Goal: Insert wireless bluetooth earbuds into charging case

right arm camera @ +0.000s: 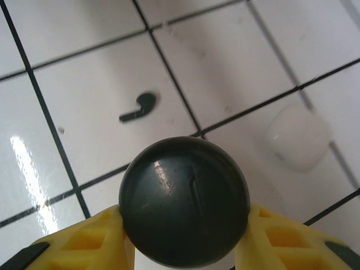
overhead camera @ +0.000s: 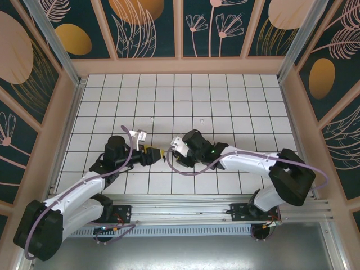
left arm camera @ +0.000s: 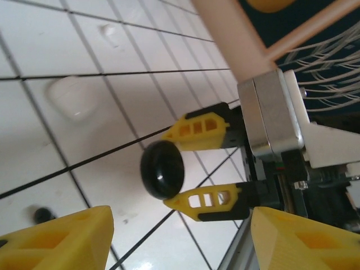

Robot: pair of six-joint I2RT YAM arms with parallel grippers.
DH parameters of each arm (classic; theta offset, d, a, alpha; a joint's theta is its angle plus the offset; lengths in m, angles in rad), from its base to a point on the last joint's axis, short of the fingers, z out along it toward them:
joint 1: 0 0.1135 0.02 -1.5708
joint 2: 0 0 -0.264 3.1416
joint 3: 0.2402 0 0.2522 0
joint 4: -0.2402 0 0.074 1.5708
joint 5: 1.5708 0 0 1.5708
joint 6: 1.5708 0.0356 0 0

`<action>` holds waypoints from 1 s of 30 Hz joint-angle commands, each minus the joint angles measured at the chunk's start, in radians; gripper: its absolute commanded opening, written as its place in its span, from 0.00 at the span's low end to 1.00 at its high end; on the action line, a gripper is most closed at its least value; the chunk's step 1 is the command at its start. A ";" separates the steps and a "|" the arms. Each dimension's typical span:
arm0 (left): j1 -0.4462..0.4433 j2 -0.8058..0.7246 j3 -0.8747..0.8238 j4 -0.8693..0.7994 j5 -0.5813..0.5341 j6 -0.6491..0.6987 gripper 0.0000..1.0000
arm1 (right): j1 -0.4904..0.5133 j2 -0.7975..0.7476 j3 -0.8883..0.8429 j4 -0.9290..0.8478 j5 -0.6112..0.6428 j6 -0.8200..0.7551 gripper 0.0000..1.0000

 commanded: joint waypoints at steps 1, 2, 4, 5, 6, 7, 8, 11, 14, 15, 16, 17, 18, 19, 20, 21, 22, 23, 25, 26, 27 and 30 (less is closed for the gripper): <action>-0.005 0.008 0.013 0.108 0.090 0.057 0.65 | 0.027 -0.058 0.001 0.034 0.074 -0.040 0.41; -0.005 0.015 0.018 0.126 0.096 0.055 0.65 | 0.034 -0.069 0.004 0.035 0.088 -0.048 0.41; -0.005 0.028 0.026 0.165 0.107 0.049 0.66 | 0.040 -0.092 0.012 0.035 0.103 -0.052 0.41; -0.005 0.033 0.035 0.167 0.101 0.053 0.66 | 0.042 -0.106 0.016 0.036 0.108 -0.054 0.41; -0.004 0.040 0.043 0.163 0.099 0.062 0.66 | 0.045 -0.117 0.019 0.039 0.113 -0.056 0.41; -0.005 0.047 0.053 0.159 0.103 0.070 0.66 | 0.047 -0.132 0.019 0.043 0.117 -0.061 0.41; -0.005 0.057 0.059 0.158 0.110 0.074 0.66 | 0.051 -0.145 0.020 0.047 0.124 -0.068 0.41; -0.005 0.093 0.079 0.180 0.147 0.067 0.64 | 0.061 -0.171 0.025 0.049 0.140 -0.089 0.41; -0.009 0.137 0.101 0.207 0.177 0.050 0.61 | 0.068 -0.180 0.036 0.041 0.150 -0.107 0.41; -0.013 0.151 0.109 0.214 0.186 0.048 0.60 | 0.071 -0.180 0.039 0.039 0.152 -0.111 0.41; -0.018 0.167 0.118 0.222 0.192 0.047 0.59 | 0.071 -0.180 0.042 0.037 0.154 -0.115 0.41; -0.026 0.181 0.127 0.230 0.199 0.046 0.59 | 0.073 -0.180 0.044 0.037 0.154 -0.117 0.41; -0.033 0.196 0.134 0.241 0.206 0.046 0.59 | 0.073 -0.179 0.045 0.036 0.154 -0.119 0.41; -0.038 0.213 0.144 0.244 0.209 0.047 0.59 | 0.073 -0.178 0.046 0.037 0.152 -0.120 0.41; -0.044 0.229 0.153 0.244 0.209 0.048 0.59 | 0.074 -0.178 0.050 0.037 0.152 -0.121 0.41; -0.047 0.243 0.159 0.244 0.209 0.048 0.58 | 0.074 -0.178 0.051 0.039 0.151 -0.121 0.41; -0.047 0.259 0.165 0.245 0.209 0.048 0.57 | 0.074 -0.180 0.052 0.039 0.151 -0.121 0.41; -0.047 0.270 0.168 0.248 0.209 0.047 0.55 | 0.074 -0.181 0.054 0.040 0.150 -0.121 0.41; -0.047 0.286 0.168 0.270 0.212 0.036 0.51 | 0.077 -0.184 0.056 0.039 0.149 -0.119 0.41; -0.047 0.293 0.168 0.281 0.215 0.030 0.49 | 0.076 -0.186 0.057 0.039 0.149 -0.117 0.41; -0.047 0.301 0.169 0.287 0.218 0.028 0.46 | 0.076 -0.188 0.056 0.039 0.148 -0.116 0.41; -0.048 0.326 0.177 0.291 0.227 0.027 0.42 | 0.076 -0.193 0.055 0.040 0.146 -0.114 0.41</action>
